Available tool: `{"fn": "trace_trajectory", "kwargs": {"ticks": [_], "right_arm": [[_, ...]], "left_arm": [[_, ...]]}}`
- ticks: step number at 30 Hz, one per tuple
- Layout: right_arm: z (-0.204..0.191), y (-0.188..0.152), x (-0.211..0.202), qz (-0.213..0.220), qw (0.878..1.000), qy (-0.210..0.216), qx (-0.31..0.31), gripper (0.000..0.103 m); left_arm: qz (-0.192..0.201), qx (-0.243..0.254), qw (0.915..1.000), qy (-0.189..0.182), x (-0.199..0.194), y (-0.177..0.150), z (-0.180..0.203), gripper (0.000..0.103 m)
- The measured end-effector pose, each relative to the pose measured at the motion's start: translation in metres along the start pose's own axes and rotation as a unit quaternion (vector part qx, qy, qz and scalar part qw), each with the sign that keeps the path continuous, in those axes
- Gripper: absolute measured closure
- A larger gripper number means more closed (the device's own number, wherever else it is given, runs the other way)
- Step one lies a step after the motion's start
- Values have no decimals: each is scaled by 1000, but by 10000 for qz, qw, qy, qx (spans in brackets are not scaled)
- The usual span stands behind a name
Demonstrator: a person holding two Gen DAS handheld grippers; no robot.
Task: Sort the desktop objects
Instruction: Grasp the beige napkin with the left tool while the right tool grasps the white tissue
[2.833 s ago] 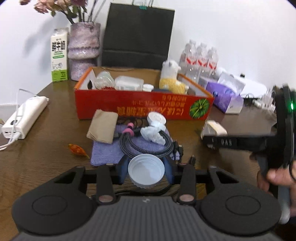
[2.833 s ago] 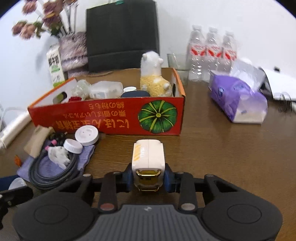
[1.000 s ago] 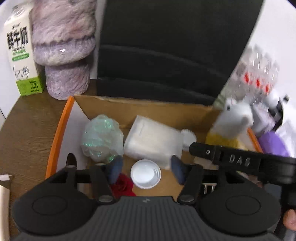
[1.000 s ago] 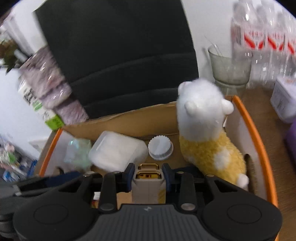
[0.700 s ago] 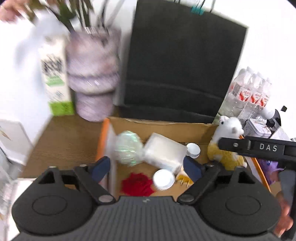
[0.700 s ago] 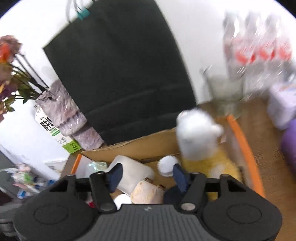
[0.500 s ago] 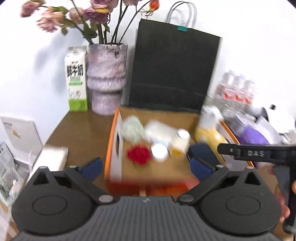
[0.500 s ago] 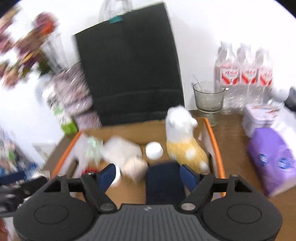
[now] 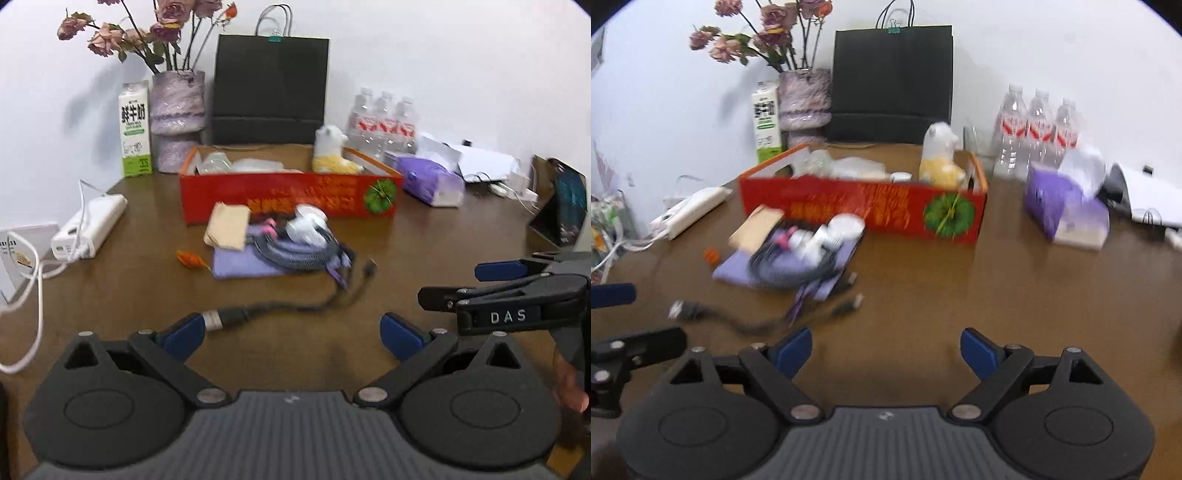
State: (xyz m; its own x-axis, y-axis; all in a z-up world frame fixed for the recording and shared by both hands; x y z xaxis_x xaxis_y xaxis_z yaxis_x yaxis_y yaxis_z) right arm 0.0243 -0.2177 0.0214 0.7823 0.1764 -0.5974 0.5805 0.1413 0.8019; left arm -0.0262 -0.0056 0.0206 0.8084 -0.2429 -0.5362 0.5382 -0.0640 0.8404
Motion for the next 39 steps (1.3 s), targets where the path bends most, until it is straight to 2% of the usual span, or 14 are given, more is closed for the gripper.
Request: {"fn": "trace_trajectory", "kwargs": {"ticks": [4,7,9,12,15,21,25,27,29,31,33,34,35,39], "right_arm": [[-3,-25,-19,38,9999,116,96,9],[-3,-36,-27,87,9995,201,217,9],[0,-44,-30,112,9989,266,362,9],[-1,-47,-36,348,9983,193,424,9],[-2,-47,-33,319,9985,155,422,9],[-8,-48,-35,461,9986,25,275,9],[-3,-43,-32,270,9985,292,366,9],[7,-35,-29,183,9944,782,688,12],[14,-18,-25,188,9890,1123,941,19],[13,4,-18,372,9900,1110,793,28],[5,26,-4,492,9932,969,415,49],[0,37,6,481,9942,919,272,59],[-5,46,17,439,9949,900,155,62],[-27,71,64,215,9939,1029,-346,64]], "left_arm": [[26,-214,9998,-25,-3,-15,-1,0],[-183,-545,9983,89,-2,-28,-3,0],[-4,-466,9988,128,-5,-26,-3,0],[-198,-486,9984,209,3,-26,-2,0],[-182,-350,9988,276,2,-27,2,0],[-171,-43,9998,136,1,-27,10,0],[-67,-398,9991,-123,5,-10,-6,0],[140,-403,9991,-66,8,10,-18,0],[202,-354,9992,31,22,32,-33,6],[-45,-418,9991,104,46,54,-48,33],[-319,-592,9976,177,72,70,-64,45],[-425,-655,9968,150,86,78,-71,45],[-457,-667,9967,78,97,84,-75,45],[-575,-600,9965,5,141,99,-89,45]]}}
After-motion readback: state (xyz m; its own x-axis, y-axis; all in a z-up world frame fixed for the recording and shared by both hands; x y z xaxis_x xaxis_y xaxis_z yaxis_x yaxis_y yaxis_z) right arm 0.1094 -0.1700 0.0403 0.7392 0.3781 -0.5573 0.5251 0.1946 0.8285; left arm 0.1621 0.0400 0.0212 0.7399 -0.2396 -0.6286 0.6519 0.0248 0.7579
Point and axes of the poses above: each gripper's, at about its wrist camera, not at the fingertips, and x roughly the way its jaws point, z to its right, y to its top, the point moved 2 cm from there along x, roughly the way its jaws point, and after that the axes turned 3 degrees about -y, right-handed, at the moved point
